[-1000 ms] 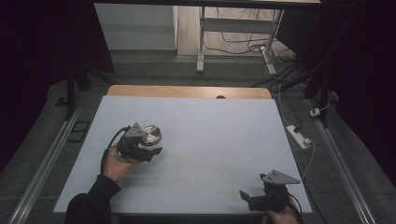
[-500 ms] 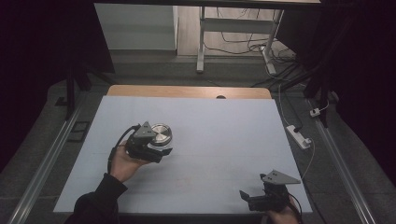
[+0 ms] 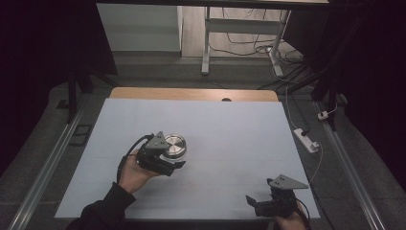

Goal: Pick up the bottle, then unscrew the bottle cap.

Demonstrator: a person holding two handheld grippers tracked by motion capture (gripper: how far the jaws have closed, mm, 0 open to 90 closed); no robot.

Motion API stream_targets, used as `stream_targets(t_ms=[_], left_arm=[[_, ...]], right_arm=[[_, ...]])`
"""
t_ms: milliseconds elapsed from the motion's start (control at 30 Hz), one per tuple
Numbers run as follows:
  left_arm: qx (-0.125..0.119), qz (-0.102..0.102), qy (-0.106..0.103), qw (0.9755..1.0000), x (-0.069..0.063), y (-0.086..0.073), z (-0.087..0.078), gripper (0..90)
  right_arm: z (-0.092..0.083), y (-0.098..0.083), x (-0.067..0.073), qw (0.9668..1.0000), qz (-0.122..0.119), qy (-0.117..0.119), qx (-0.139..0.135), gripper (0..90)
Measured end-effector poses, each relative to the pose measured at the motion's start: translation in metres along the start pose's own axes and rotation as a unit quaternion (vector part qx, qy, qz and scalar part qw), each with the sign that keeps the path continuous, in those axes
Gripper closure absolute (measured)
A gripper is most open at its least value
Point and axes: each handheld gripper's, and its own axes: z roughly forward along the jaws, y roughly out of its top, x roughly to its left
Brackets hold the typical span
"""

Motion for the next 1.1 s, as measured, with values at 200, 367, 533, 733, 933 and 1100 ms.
stream_targets(t_ms=[200, 367, 533, 733, 933, 1100], left_arm=[[-0.007, 0.006, -0.027, 0.9996, -0.013, 0.003, 0.001, 15.2], [-0.011, 0.017, -0.048, 0.9987, -0.024, 0.008, 0.002, 15.2], [-0.003, 0.027, -0.056, 0.9980, -0.031, 0.010, 0.005, 15.2], [-0.001, 0.029, -0.055, 0.9981, -0.032, 0.009, 0.007, 15.2], [-0.002, 0.027, -0.058, 0.9980, -0.031, 0.007, 0.008, 15.2], [-0.007, 0.027, -0.061, 0.9978, -0.032, 0.007, 0.008, 15.2]], right_arm=[[0.000, 0.000, 0.001, 1.0000, 0.000, 0.000, 0.001, 0.0], [0.000, 0.000, 0.000, 1.0000, -0.001, 0.001, 0.001, 0.0], [0.001, 0.000, 0.001, 1.0000, -0.004, 0.001, 0.005, 0.0], [-0.001, 0.001, 0.002, 0.9998, 0.006, -0.017, 0.006, 0.0], [-0.004, 0.005, 0.005, 0.9998, 0.006, -0.016, -0.004, 0.0], [-0.004, 0.012, 0.009, 0.9998, 0.002, 0.007, -0.017, 0.0]])
